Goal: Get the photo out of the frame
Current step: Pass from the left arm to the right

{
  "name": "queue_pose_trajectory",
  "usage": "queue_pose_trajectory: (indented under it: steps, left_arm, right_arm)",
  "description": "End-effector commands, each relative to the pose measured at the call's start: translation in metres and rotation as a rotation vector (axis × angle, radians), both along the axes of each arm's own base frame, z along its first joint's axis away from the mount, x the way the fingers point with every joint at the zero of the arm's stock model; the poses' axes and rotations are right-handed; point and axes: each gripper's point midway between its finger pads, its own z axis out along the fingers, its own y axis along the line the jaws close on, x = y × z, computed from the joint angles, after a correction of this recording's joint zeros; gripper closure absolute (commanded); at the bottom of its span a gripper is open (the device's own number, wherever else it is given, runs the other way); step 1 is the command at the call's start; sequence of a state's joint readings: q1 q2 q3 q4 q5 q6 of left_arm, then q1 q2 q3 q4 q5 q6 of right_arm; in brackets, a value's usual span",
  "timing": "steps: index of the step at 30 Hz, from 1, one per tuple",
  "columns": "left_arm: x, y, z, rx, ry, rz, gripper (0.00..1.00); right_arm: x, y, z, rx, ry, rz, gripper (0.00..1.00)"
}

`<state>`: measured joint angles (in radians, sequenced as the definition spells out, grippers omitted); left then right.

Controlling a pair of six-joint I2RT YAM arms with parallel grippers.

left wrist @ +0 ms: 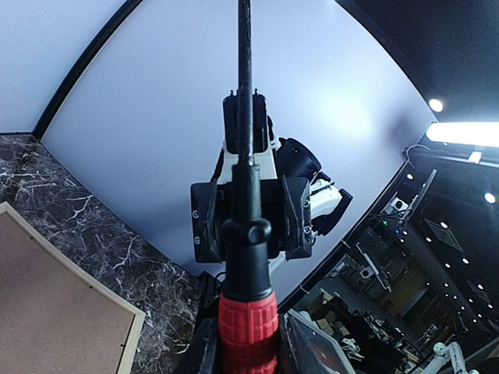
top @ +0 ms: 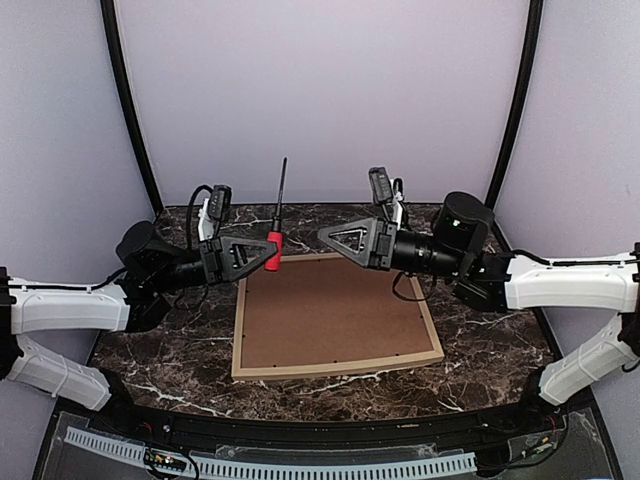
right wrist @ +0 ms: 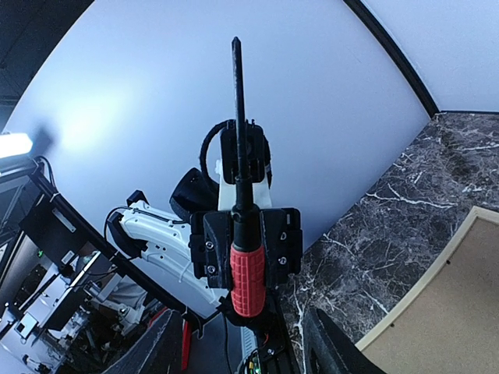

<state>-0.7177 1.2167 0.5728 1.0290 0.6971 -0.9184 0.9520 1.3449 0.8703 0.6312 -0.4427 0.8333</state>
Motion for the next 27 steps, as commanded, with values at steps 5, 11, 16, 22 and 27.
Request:
queue_pose_trajectory:
  steps: [5,11,16,22,27]
  left_arm:
    - [-0.007,-0.008,0.025,-0.08,-0.061,-0.028,1.0]
    - [-0.007,-0.014,0.023,-0.081,-0.056,-0.03,1.0]
    - [-0.005,-0.017,0.021,-0.072,-0.056,-0.025,1.0]
    - [0.0,-0.02,0.014,-0.061,-0.036,-0.018,1.0]
    - [0.003,-0.022,0.009,-0.053,-0.023,-0.006,1.0]
  right_arm:
    - [0.008,0.022,0.016,-0.01,-0.029,-0.069,0.52]
    - [0.011,0.038,0.014,-0.047,-0.033,-0.082,0.56]
    - [0.015,0.043,0.011,-0.049,-0.015,-0.1,0.61]
    - [0.015,0.051,0.009,-0.058,-0.006,-0.095,0.66]
    - [0.016,0.053,0.005,-0.075,0.004,-0.107,0.76]
